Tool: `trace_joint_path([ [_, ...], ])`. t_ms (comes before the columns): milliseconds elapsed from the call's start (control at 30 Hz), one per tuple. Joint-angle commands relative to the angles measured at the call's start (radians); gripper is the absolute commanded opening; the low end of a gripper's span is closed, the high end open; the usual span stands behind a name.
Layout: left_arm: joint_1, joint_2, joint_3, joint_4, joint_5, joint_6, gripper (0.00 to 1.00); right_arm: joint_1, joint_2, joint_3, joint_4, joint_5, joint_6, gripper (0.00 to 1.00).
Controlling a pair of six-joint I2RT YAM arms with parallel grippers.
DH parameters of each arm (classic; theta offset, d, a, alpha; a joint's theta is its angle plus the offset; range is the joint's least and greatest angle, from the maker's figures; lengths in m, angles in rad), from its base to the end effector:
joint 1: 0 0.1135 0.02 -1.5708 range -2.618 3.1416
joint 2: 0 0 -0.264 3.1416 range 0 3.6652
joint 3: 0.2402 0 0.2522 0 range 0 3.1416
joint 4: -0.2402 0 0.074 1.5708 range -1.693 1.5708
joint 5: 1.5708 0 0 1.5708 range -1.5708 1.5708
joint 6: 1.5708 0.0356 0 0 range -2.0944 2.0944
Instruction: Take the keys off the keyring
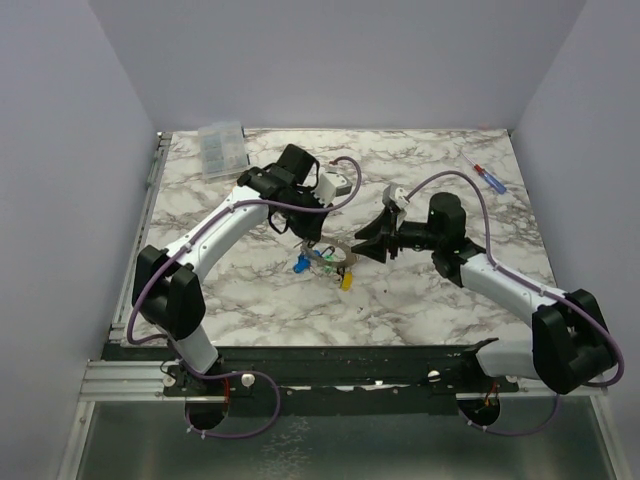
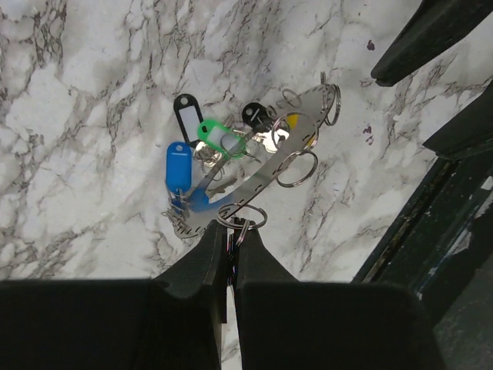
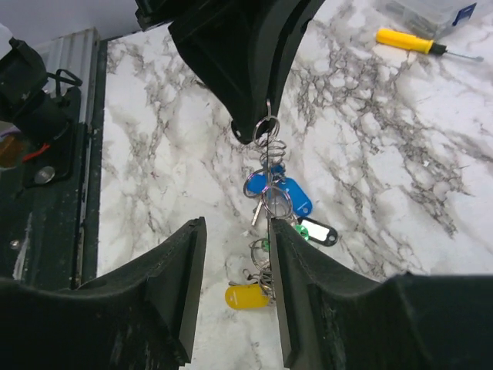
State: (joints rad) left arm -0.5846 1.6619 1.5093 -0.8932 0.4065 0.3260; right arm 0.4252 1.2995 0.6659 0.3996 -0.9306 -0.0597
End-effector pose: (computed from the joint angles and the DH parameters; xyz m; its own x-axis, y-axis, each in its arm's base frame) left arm 0.2830 -0.2042 0.3061 -0.4683 0.6627 -0.5844 0.8679 0.4691 -0.1636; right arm 0.2386 0.1394 0.2491 -0.1537 -0.1087 -0.9821 -0.9680 0.2163 0.1276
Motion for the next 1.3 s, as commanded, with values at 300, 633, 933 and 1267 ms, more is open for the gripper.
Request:
trace_joint_path([
  [300, 0.022, 0.007, 0.012, -0.019, 0.195, -0.159, 0.0, 0.141, 0.02, 0.108, -0.084, 0.167, -0.209, 0.43],
  [633, 0.022, 0.014, 0.005, -0.024, 0.228, -0.153, 0.0, 0.227, 0.044, 0.13, -0.124, 0.287, -0.327, 0.35],
  [933, 0.022, 0.016, -0.001, -0.035, 0.252, -0.134, 0.0, 0.258, 0.065, 0.12, -0.103, 0.379, -0.369, 0.35],
  [1267, 0.021, 0.008, -0.009, -0.059, 0.272, -0.091, 0.0, 0.262, 0.074, 0.118, -0.086, 0.387, -0.393, 0.17],
])
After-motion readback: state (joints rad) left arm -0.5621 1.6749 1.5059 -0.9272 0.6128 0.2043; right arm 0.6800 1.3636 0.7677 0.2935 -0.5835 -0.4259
